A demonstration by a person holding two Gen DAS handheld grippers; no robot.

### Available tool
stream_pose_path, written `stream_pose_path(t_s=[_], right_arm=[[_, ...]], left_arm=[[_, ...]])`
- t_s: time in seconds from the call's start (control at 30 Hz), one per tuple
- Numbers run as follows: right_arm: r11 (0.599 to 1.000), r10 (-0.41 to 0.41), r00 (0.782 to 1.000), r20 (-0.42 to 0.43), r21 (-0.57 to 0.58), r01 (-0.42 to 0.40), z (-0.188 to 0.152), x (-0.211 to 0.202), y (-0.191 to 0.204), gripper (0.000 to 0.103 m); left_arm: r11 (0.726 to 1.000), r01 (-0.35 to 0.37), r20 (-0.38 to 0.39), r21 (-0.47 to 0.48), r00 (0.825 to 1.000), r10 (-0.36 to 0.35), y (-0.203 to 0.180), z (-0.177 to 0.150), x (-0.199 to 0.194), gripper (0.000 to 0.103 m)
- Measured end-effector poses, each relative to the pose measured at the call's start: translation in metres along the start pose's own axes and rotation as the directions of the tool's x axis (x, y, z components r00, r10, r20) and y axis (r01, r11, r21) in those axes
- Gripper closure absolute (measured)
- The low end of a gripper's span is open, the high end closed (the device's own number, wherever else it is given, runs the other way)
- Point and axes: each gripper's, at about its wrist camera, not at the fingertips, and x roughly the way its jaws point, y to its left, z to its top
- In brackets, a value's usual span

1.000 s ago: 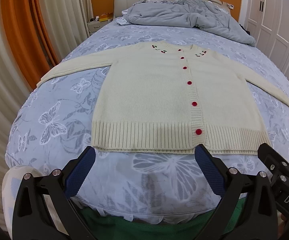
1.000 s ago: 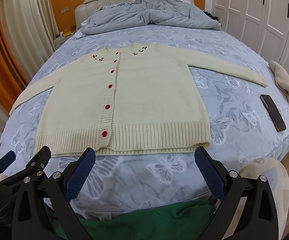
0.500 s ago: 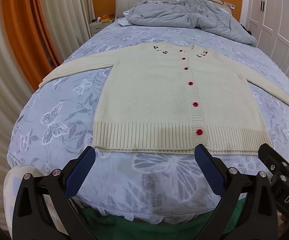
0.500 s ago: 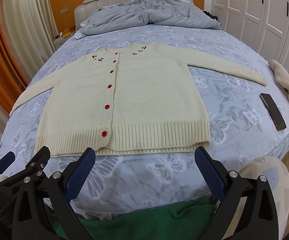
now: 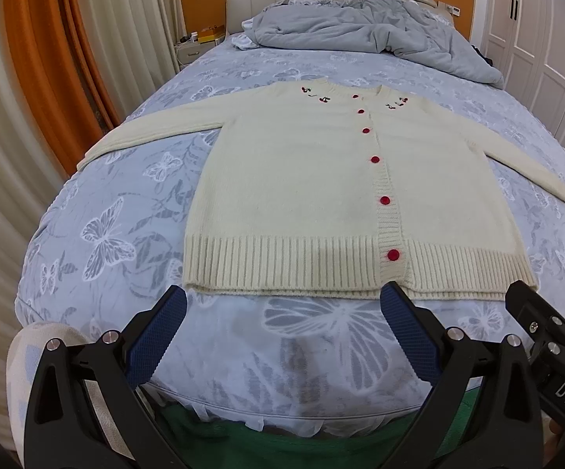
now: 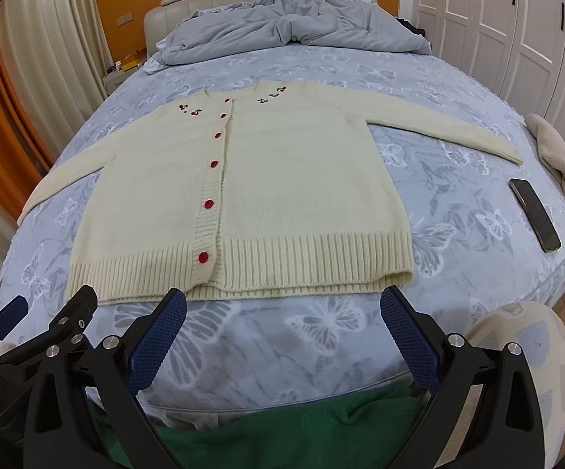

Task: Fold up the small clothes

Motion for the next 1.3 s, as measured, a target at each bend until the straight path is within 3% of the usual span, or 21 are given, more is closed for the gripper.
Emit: stream_pose_path(t_s=[1.3], right_arm=[[1.000,0.000,0.998,-0.056,0.011,0.001,-0.002,0.024,0.003,0.005]], left_arm=[[0.999,-0.028,-0.042,0.016,0.999,0.029,-0.005,-0.005,0.021,0.007]])
